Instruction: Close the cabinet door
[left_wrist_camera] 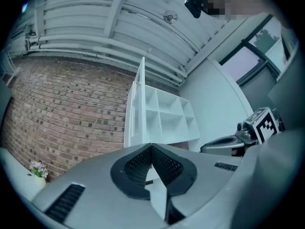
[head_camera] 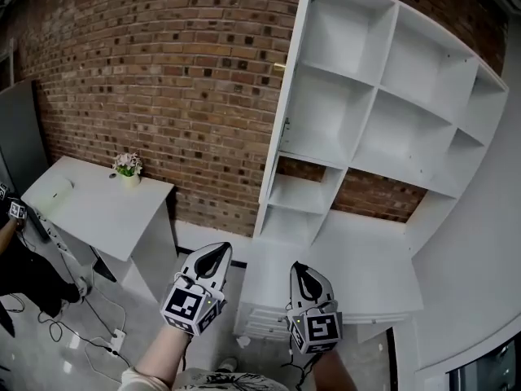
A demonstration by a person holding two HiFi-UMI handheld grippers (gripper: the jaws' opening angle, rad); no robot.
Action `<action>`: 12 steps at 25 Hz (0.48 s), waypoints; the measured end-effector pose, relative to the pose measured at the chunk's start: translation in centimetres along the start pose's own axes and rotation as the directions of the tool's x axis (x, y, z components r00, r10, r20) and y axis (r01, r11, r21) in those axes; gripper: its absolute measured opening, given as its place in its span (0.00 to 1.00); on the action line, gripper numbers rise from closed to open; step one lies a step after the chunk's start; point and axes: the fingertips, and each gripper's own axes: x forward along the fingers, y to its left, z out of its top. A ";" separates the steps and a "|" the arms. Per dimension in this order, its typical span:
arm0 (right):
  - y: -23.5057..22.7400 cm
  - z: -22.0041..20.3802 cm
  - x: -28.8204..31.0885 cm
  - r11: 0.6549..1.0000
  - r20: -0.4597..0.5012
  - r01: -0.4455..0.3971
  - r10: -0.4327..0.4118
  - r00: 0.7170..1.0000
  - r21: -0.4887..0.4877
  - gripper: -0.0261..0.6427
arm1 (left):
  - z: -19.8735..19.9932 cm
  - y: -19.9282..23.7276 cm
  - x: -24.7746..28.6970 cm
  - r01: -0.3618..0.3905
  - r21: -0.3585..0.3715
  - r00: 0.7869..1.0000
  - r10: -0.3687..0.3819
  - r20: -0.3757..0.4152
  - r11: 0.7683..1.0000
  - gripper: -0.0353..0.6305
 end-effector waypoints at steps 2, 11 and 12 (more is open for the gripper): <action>-1.4 0.5 2.8 1.000 0.014 0.022 -0.022 1.000 -0.002 0.04 | 1.7 2.0 3.0 0.023 0.000 0.998 -0.023 0.056 1.000 0.07; -5.1 1.6 11.3 0.994 0.056 0.108 -0.106 0.993 -0.032 0.04 | 12.3 7.4 13.7 0.185 0.127 0.931 -0.215 0.295 0.975 0.07; -5.3 1.5 11.9 0.993 0.054 0.109 -0.107 0.993 -0.036 0.04 | 13.4 7.8 14.7 0.192 0.132 0.922 -0.224 0.315 0.973 0.07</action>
